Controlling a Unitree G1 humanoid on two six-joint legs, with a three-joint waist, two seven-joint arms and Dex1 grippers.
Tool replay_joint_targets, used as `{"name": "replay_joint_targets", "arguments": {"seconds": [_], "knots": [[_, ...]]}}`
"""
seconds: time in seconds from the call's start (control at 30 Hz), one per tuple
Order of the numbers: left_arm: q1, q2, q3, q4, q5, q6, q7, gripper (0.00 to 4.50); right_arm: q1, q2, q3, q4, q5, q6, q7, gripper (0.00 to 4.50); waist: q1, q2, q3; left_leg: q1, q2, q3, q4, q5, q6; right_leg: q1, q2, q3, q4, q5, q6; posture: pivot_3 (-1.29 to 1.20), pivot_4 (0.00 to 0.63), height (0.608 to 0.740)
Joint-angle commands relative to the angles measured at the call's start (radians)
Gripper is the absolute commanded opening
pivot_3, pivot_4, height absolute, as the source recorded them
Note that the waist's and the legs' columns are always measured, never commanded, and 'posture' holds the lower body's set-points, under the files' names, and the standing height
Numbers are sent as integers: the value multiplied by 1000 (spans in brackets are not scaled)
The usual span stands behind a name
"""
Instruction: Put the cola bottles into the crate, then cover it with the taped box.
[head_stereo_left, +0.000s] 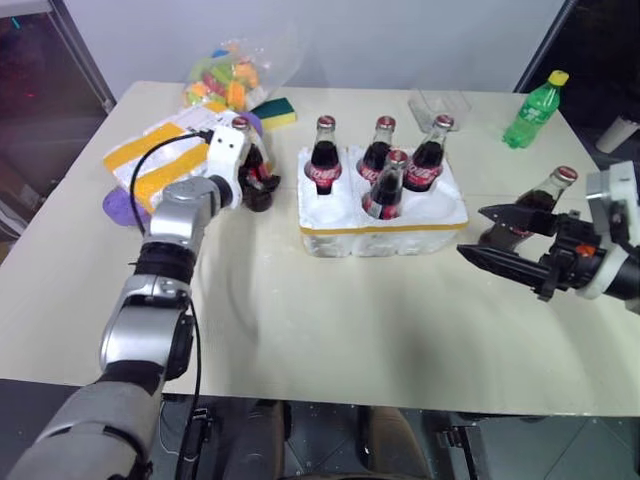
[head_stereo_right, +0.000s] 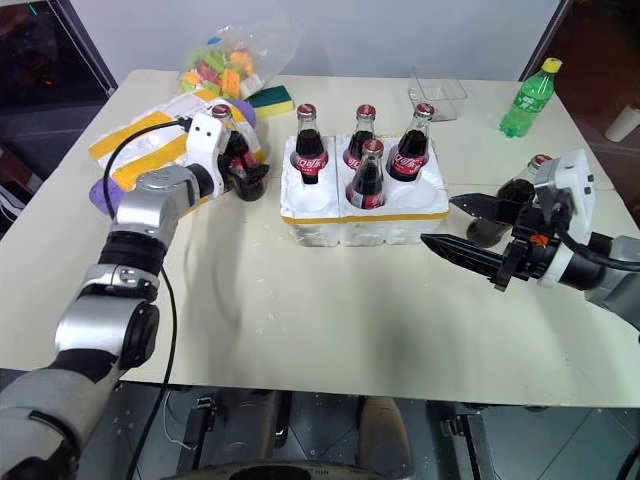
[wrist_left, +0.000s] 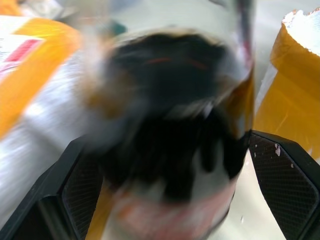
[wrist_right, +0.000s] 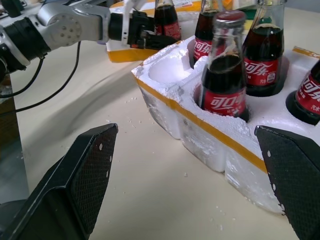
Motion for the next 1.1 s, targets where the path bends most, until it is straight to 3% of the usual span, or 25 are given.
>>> {"name": "replay_joint_targets", "arguments": {"seconds": [0.03, 0.07, 0.27, 0.4, 0.47, 0.57, 0.9, 1.1], "knots": [[-49, 13, 24, 38, 0, -49, -22, 3144, 7, 6, -51, -32, 21, -9, -14, 4500, -1, 0, 0, 0, 0, 0, 0, 0, 0, 0, 0, 0, 0, 0, 0, 0, 150, 739], [-51, 27, 32, 34, -5, -39, -28, 2776, 14, 6, -59, -35, 24, -8, -15, 4500, -1, 0, 0, 0, 0, 0, 0, 0, 0, 0, 0, 0, 0, 0, 0, 0, 150, 739], [-39, 148, 82, -146, -105, 172, -200, 2808, 59, 6, -94, -52, 30, -5, -20, 4500, -22, 0, 1, -4, 0, 0, 0, 0, 0, -5, 0, 0, 2, 0, 0, 0, 150, 739], [28, 313, 39, -494, -278, 435, -525, 2808, 81, 9, -108, -64, 32, -7, -27, 4500, -28, -1, 2, -5, 0, 0, -2, 0, 0, -8, 0, 0, 2, 0, 0, 0, 150, 739], [24, 331, 45, -578, -331, 464, -585, 2808, 91, 11, -112, -70, 33, -8, -31, 4500, -17, -1, 2, -6, 0, 0, -2, 0, 0, -7, 0, 0, 2, 0, 0, 0, 150, 739], [-49, 279, 55, -571, -378, 514, -575, 2808, 103, 14, -123, -76, 32, -8, -37, 4500, 5, -1, 2, -4, 0, 0, 0, 0, -1, -4, 0, 0, 2, 0, 0, 0, 150, 739], [-130, 57, -44, -391, -274, 311, -526, 2808, 152, 36, -154, -106, 45, -13, -67, 4500, -9, -1, 2, -4, 0, 0, 2, 1, -1, -4, 0, 0, 2, 0, 0, 0, 150, 739], [-108, 26, -146, -321, -165, 166, -572, 2808, 171, 48, -157, -112, 46, -20, -82, 4500, -5, -1, 2, -4, 0, 0, 0, 1, -1, -4, 0, 0, 2, 0, 0, 0, 150, 739]]}}
